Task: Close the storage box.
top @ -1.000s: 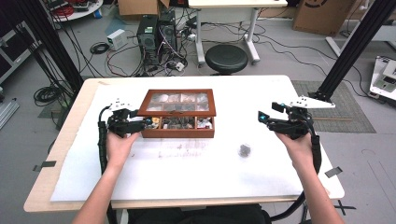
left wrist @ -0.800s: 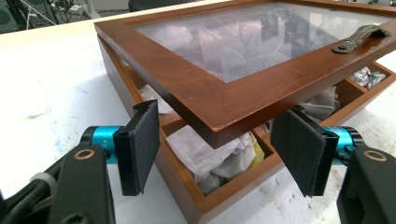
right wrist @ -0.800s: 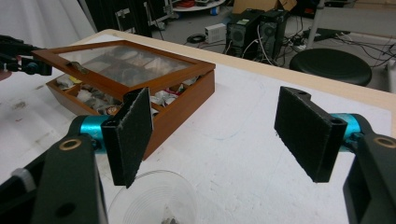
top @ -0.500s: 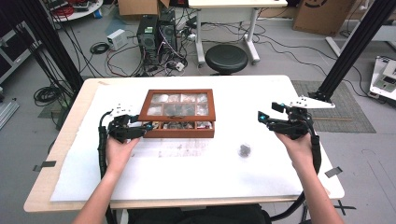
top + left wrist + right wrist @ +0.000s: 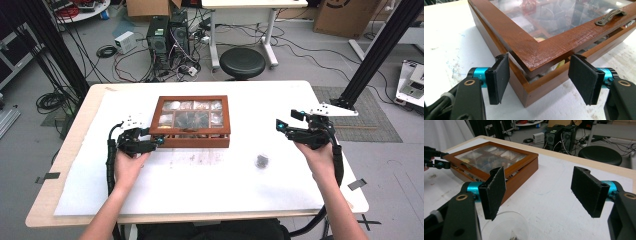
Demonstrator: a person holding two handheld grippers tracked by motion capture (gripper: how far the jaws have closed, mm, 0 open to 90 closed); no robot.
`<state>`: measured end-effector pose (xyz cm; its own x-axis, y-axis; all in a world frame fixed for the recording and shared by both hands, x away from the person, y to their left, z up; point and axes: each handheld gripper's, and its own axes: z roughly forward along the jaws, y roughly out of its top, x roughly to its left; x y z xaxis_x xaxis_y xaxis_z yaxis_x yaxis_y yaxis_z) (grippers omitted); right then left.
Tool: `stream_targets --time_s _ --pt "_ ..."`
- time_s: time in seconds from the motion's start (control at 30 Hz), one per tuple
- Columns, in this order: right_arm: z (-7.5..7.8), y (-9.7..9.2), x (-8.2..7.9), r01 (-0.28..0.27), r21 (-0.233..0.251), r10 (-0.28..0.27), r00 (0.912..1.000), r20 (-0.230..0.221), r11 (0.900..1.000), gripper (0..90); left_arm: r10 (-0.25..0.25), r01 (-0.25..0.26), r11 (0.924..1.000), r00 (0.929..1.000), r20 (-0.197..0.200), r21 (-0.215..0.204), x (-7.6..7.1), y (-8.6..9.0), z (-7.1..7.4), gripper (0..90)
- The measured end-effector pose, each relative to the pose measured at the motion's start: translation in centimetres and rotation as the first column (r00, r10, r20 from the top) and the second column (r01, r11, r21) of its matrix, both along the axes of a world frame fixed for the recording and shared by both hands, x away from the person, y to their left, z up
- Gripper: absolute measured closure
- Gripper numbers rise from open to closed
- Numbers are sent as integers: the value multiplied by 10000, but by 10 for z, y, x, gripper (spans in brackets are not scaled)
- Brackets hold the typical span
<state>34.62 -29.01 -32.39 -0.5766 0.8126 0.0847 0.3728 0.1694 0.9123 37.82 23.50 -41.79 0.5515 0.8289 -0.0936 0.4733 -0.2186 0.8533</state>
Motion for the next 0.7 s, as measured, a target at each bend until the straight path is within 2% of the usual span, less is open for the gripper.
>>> stream_targets --time_s 0.3,0.43,0.7 --pt "-1 1 1 -8 -13 8 10000 -25 10000 286 -23 26 9999 9998 -176 169 0 -2 -4 336" --pt "-1 0 0 -13 -1 13 10000 -41 10000 286 -24 35 9993 9996 -293 370 0 -2 -5 334" --pt "-2 0 1 10 -16 -10 10000 -74 10000 286 31 -16 9994 9991 -415 348 0 -1 -10 333"
